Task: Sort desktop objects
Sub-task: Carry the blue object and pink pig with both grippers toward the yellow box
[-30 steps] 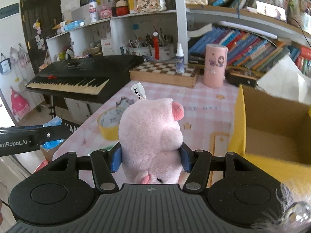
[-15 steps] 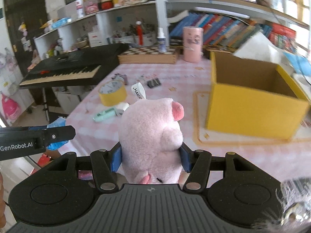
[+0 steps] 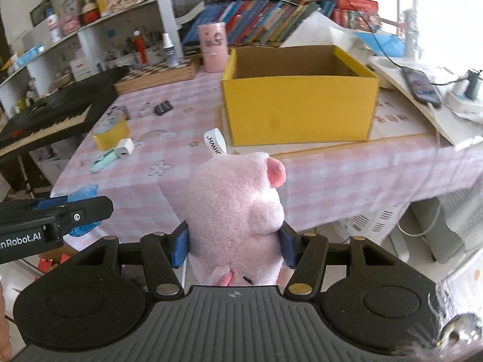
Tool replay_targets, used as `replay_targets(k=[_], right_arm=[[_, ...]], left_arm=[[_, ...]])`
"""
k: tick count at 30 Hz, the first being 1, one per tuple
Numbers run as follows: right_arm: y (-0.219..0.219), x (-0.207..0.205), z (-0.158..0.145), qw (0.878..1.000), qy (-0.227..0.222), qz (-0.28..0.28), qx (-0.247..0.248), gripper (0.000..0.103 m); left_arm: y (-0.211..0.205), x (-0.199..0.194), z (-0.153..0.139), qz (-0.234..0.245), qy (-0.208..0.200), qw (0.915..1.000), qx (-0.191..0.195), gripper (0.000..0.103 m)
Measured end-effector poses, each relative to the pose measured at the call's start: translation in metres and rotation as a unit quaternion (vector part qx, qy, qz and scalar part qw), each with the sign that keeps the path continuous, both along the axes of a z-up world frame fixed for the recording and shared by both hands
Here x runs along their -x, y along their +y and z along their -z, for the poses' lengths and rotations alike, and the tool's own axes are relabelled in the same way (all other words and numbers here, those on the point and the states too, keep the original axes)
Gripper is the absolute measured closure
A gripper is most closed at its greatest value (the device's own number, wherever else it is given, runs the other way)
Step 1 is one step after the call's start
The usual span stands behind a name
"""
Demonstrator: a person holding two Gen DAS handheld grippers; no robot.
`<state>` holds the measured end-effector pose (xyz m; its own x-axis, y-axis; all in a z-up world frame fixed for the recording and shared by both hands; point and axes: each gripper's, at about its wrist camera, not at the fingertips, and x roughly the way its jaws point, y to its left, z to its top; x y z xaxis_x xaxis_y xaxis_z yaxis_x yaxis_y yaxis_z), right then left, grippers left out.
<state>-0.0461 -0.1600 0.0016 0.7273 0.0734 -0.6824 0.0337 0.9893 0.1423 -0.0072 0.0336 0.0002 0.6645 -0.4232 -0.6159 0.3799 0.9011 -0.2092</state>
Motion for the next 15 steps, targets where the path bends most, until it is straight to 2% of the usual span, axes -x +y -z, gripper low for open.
replay_targets(k=[15], right_arm=[[-0.038, 0.01, -0.002, 0.998, 0.005, 0.055, -0.007, 0.048]], left_arm=[[-0.039, -0.008, 0.001, 0.058, -0.002, 0.9983, -0.001, 0.065]])
